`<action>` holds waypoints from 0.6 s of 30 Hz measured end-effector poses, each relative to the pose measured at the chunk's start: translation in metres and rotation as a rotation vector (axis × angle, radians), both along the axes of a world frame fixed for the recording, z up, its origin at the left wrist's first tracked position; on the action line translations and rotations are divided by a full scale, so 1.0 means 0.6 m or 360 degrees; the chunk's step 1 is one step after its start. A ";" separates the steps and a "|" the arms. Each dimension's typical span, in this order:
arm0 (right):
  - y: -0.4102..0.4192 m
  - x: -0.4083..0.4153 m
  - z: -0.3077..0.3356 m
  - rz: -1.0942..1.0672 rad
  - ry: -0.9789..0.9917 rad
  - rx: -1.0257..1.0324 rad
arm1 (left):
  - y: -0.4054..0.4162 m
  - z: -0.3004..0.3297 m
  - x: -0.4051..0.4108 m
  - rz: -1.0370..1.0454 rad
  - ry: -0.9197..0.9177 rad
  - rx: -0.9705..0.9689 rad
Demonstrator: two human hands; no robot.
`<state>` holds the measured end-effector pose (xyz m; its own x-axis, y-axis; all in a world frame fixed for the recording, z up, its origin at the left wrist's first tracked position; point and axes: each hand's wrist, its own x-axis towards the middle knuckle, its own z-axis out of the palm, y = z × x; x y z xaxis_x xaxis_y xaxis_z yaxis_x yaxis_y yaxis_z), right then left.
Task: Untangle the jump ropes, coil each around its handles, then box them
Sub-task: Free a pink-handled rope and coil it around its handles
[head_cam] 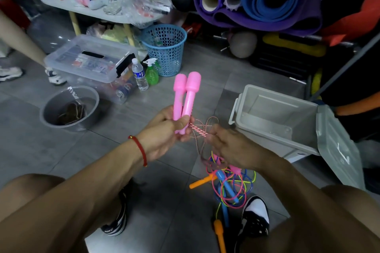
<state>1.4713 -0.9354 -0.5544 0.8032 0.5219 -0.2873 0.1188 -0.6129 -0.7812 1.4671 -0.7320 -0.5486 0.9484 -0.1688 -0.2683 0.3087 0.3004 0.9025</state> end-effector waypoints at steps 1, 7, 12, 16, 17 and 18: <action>-0.009 -0.003 -0.003 0.0045 -0.0063 -0.0102 | 0.003 -0.010 -0.004 -0.0008 0.0016 0.0063; -0.039 -0.040 -0.032 0.0254 -0.0401 -0.0475 | 0.001 -0.078 -0.026 -0.0052 -0.0102 0.0974; -0.058 -0.083 -0.060 0.0297 -0.0534 -0.0417 | -0.007 -0.133 -0.060 -0.0675 -0.0250 0.1845; -0.084 -0.107 -0.060 0.0537 -0.0731 -0.0429 | -0.011 -0.155 -0.089 -0.1131 -0.0269 0.2013; -0.091 -0.110 -0.052 0.0542 -0.0678 -0.0470 | -0.013 -0.154 -0.098 -0.1227 -0.0293 0.2016; -0.100 -0.111 -0.045 0.0533 -0.0638 -0.0476 | -0.016 -0.153 -0.105 -0.1315 -0.0319 0.1986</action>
